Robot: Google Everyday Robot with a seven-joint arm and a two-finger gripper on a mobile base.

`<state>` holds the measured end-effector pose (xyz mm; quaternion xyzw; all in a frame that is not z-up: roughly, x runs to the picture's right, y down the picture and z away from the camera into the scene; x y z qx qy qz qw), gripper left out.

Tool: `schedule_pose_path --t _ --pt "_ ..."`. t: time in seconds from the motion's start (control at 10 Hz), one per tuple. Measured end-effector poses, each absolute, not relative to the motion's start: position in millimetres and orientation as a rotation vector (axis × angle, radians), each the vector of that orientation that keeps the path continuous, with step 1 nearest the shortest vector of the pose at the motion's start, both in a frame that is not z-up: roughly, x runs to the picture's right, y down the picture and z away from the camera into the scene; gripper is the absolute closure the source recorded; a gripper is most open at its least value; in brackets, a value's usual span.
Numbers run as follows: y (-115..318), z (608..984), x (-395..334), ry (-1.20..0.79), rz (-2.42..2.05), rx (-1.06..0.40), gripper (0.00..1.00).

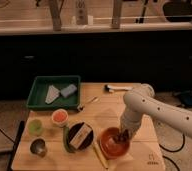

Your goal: Place grapes in red bowl

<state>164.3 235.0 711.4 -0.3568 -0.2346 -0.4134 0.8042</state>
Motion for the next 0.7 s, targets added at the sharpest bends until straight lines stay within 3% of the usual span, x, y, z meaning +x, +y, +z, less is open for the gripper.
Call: schedule_pose_path --t 0.7 --pt "237.6 714.5 167.1 -0.512 -0.886 -0.775 0.2"
